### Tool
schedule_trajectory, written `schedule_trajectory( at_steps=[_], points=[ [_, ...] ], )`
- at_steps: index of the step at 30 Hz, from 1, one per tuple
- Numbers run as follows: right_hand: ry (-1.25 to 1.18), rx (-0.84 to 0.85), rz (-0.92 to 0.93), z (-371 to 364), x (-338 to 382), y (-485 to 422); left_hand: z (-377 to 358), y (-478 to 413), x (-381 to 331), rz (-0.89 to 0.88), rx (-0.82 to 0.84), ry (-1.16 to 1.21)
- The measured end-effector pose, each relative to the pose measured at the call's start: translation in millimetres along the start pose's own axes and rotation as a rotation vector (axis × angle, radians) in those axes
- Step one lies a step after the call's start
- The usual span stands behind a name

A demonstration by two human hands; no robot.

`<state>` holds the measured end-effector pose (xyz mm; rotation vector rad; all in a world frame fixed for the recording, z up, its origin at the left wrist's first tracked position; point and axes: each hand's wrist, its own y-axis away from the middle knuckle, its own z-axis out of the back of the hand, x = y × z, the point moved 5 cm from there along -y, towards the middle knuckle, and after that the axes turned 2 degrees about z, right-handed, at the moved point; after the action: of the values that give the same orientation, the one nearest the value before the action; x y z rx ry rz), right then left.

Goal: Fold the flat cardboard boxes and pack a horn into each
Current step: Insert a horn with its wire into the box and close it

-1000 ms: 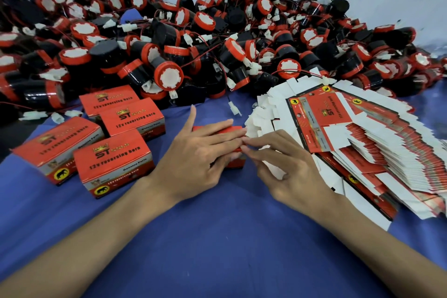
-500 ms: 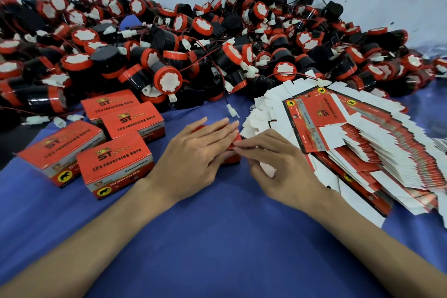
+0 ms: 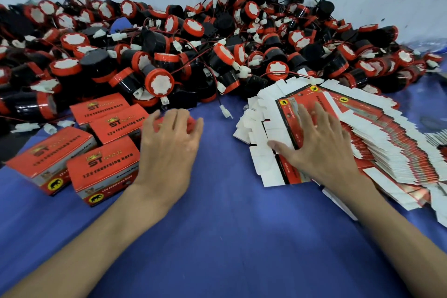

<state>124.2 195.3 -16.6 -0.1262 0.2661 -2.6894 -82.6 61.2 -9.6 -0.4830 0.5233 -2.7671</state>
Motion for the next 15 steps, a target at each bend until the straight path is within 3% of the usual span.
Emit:
schedule_trajectory(
  at_steps=[2, 6, 9, 11, 15],
  points=[
    [0.052, 0.096, -0.036, -8, -5, -1, -1, 2, 7, 0.041, 0.067, -0.091],
    [0.063, 0.000, 0.002, -3, 5, -1, 2, 4, -4, -0.027, 0.050, -0.192],
    [0.018, -0.064, 0.038, 0, 9, 0, 4, 1, -10, -0.181, -0.165, 0.093],
    [-0.148, -0.161, 0.025, 8, 5, 0, 6, 2, -13, -0.274, -0.264, 0.277],
    [-0.627, -0.348, -0.070, 18, -15, -6, 6, 6, -26, -0.359, -0.237, 0.563]
  ],
)
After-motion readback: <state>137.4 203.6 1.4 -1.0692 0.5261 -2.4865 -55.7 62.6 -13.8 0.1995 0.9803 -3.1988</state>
